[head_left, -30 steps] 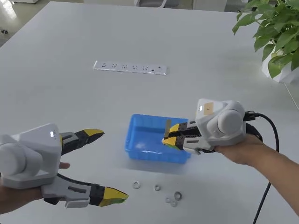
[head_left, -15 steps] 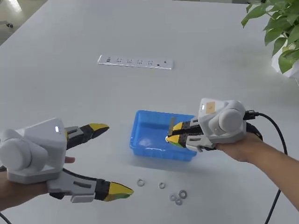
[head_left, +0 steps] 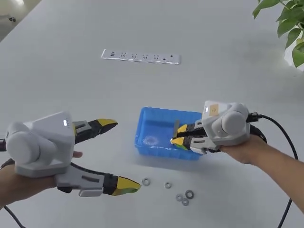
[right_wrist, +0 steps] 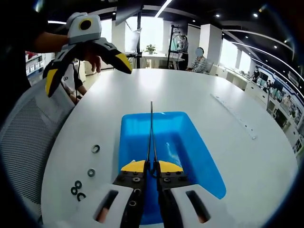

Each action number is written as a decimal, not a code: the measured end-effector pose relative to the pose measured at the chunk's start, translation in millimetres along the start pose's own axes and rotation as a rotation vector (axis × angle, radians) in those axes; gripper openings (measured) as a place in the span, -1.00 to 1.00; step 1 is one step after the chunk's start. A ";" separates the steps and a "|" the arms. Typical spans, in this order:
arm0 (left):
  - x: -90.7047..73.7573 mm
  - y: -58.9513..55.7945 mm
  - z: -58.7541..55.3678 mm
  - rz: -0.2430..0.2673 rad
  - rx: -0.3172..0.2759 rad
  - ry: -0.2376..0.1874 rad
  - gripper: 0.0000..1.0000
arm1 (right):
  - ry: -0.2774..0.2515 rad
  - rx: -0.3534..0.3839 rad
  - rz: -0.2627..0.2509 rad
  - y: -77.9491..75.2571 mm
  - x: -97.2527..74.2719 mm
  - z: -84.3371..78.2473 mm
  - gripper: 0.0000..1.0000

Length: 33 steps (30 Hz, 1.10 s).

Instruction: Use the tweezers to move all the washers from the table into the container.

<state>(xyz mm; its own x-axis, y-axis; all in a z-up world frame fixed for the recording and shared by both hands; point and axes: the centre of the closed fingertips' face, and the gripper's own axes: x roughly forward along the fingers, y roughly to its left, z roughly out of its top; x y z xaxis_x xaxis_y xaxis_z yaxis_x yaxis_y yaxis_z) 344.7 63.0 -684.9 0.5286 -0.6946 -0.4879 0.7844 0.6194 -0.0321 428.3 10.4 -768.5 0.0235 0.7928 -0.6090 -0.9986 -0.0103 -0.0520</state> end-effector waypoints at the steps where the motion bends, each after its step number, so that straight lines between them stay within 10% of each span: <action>1: 1.3 1.2 0.8 -0.004 0.004 0.002 0.84 | 0.002 -0.001 0.003 0.3 0.9 -0.7 -0.84; 24: 53.3 9.1 39.0 -0.140 0.162 0.029 0.07 | 0.008 -0.004 0.023 0.7 4.3 -2.8 -0.84; 33: 73.7 13.0 44.1 -0.181 0.262 0.109 -0.24 | 0.017 -0.018 0.025 1.8 3.9 -3.0 -0.84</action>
<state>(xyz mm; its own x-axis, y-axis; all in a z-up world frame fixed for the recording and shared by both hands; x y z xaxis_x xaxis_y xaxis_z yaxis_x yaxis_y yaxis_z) 408.1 3.7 -682.7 0.3466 -0.7329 -0.5855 0.9266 0.3646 0.0921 426.7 11.7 -773.4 -0.0009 0.7820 -0.6233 -0.9979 -0.0415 -0.0506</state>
